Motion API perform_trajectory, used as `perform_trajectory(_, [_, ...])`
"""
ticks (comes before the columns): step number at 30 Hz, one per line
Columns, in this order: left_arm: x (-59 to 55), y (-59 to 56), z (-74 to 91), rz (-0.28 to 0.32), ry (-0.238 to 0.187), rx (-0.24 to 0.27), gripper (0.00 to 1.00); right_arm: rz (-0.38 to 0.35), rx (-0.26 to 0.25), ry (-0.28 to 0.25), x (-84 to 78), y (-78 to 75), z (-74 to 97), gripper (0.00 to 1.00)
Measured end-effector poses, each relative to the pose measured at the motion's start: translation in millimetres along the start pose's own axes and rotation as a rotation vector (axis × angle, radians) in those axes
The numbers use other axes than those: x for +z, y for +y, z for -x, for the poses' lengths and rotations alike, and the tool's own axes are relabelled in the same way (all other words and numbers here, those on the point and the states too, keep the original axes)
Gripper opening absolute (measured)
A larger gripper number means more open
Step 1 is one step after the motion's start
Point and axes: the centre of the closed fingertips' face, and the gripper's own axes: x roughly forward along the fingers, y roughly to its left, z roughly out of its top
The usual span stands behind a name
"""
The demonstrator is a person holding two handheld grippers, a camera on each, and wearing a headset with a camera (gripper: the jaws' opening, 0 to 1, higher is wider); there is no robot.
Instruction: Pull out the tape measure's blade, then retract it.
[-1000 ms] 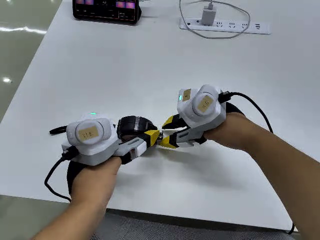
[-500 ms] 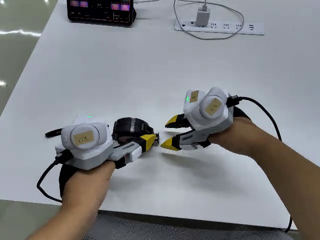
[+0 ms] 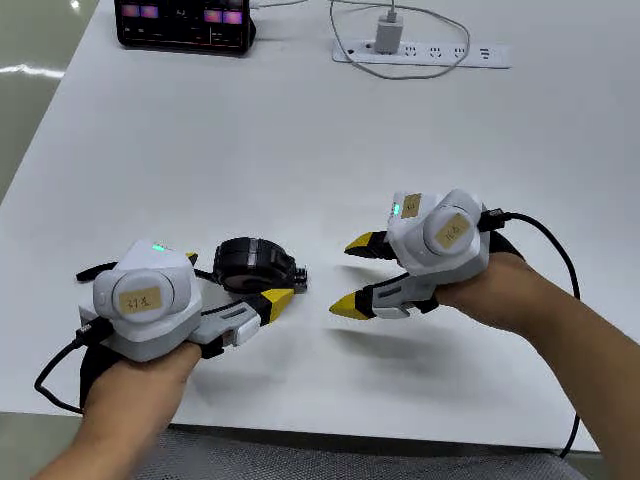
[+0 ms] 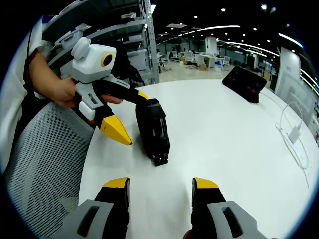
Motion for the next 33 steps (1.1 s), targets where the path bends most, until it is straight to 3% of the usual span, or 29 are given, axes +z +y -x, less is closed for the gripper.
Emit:
perform_trajectory(11, [5.9,-0.7,9.6,-0.070,-0.026,-0.030,0.81,-0.040,-0.036,-0.043,-0.8,2.8,17.5,0.56])
perform_trajectory(16, [7.7,-0.5,16.0,-0.102,-0.033,-0.046,0.84,-0.055,-0.053,-0.031,-9.1,4.4,23.1,0.59])
perform_trajectory(24, [12.4,-9.8,26.8,-0.158,-0.061,-0.112,0.87,-0.082,-0.080,-0.030,-16.8,6.0,34.5,0.65])
perform_trajectory(33, [10.3,-11.6,36.2,-0.200,-0.060,-0.145,0.91,-0.108,-0.105,-0.034,-24.5,6.4,49.8,0.72])
